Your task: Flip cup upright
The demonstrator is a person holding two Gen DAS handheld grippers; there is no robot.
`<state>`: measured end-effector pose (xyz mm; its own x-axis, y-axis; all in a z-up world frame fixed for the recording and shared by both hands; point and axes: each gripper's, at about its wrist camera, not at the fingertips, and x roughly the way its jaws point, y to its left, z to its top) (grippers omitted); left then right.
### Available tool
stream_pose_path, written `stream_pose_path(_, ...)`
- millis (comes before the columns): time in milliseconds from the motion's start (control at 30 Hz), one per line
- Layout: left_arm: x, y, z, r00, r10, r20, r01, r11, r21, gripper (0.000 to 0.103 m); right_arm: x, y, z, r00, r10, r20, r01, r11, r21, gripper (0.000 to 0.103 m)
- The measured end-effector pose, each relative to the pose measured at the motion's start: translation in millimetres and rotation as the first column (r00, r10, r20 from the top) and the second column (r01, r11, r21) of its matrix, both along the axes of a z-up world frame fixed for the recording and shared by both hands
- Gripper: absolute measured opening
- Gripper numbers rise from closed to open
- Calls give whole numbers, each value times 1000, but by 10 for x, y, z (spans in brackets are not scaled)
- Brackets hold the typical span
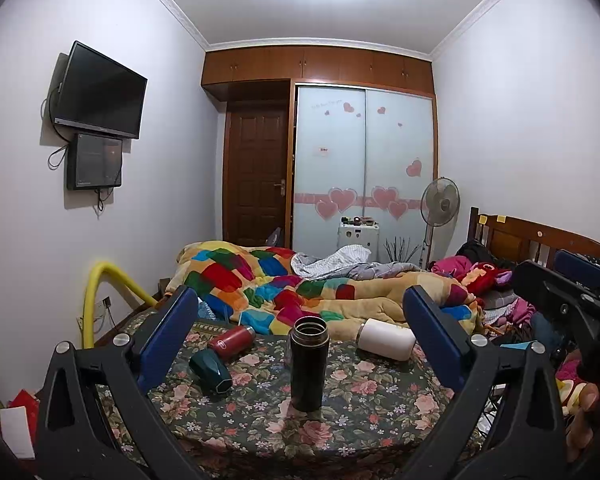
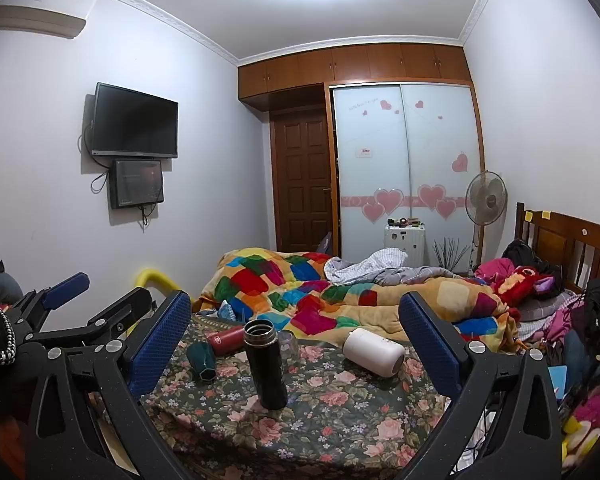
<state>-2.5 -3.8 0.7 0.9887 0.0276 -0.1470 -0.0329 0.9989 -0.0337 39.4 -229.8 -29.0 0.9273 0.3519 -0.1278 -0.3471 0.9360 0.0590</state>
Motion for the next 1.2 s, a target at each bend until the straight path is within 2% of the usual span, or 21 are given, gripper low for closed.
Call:
stream_pose_path(800, 4, -32, 42, 1000, -27, 0, 27, 1000, 0, 103, 2, 2, 10, 1000, 1, -5, -1, 1000, 1, 103)
stream_pose_path(1200, 125, 84, -65, 999, -17, -28, 17, 1000, -22, 103, 134, 129, -8, 999, -2, -40, 1, 1000, -19, 103)
